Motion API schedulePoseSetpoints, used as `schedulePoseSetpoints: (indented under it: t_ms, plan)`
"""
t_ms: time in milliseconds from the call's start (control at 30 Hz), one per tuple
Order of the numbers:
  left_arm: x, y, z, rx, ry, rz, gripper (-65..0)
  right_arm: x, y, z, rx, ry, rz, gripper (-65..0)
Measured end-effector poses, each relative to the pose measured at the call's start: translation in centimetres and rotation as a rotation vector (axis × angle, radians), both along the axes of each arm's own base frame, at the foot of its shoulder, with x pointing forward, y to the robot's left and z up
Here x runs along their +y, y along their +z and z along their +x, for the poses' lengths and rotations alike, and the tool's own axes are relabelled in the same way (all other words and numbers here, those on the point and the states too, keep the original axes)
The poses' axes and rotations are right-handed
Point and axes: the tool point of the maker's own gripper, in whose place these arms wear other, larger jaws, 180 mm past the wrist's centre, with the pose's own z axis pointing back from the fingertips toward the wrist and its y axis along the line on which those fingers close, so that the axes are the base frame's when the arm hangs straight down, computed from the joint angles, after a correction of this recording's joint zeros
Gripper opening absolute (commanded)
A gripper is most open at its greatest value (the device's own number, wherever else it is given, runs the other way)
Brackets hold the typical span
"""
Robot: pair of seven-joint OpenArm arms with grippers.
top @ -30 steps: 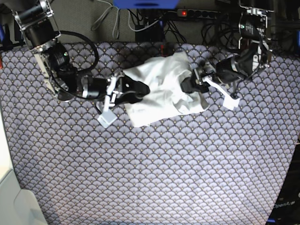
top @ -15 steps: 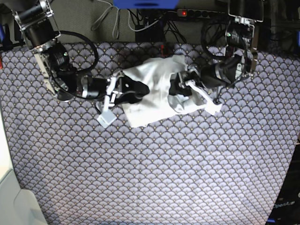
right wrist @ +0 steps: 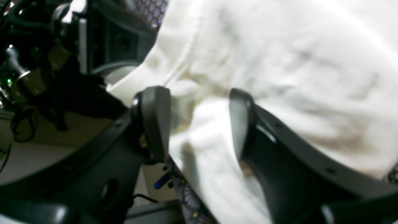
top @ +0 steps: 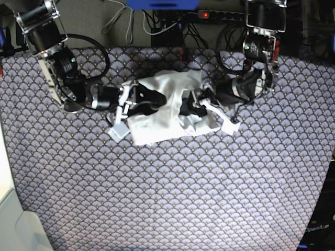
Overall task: Fold the T-shirt properly
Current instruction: 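Move the left gripper onto the bundle's edge and grasp it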
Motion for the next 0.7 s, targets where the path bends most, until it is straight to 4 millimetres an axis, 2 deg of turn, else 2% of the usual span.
schedulePoseSetpoints:
  t_ms: [33, 167, 200, 267, 367, 533, 700]
  plan:
    - [0.0, -0.1, -0.1, 0.003, 0.001, 0.002, -31.4, 0.0, 0.0, 0.0, 0.000, 0.000, 0.001, -33.7]
    - [0.2, -1.0, -0.1, 0.037, 0.009, 0.002, -62.8, 0.0, -0.1, -0.1, 0.003, 0.002, -0.002, -33.7]
    - [0.2, -1.2, -0.1, 0.045, 0.002, 0.000, -65.0, 0.0, -0.1, -0.1, 0.003, 0.002, -0.002, -33.7]
    - [0.3, -1.5, -0.1, 0.059, 0.005, -0.011, -62.4, 0.0, -0.1, -0.1, 0.002, 0.002, -0.002, -33.7]
    - [0.3, -1.5, 0.1, 0.063, 0.003, -0.015, -65.0, 0.0, -0.2, -0.2, 0.006, 0.001, -0.002, -33.7]
    - [0.3, -1.0, 0.4, 0.049, -0.001, -0.003, -64.5, -0.6, -0.4, -0.3, 0.009, 0.000, -0.016, -33.7]
    - [0.5, 0.3, 1.2, -0.027, -0.063, 0.127, -64.5, -1.1, -0.5, -0.3, 0.008, 0.001, -0.029, -33.7]
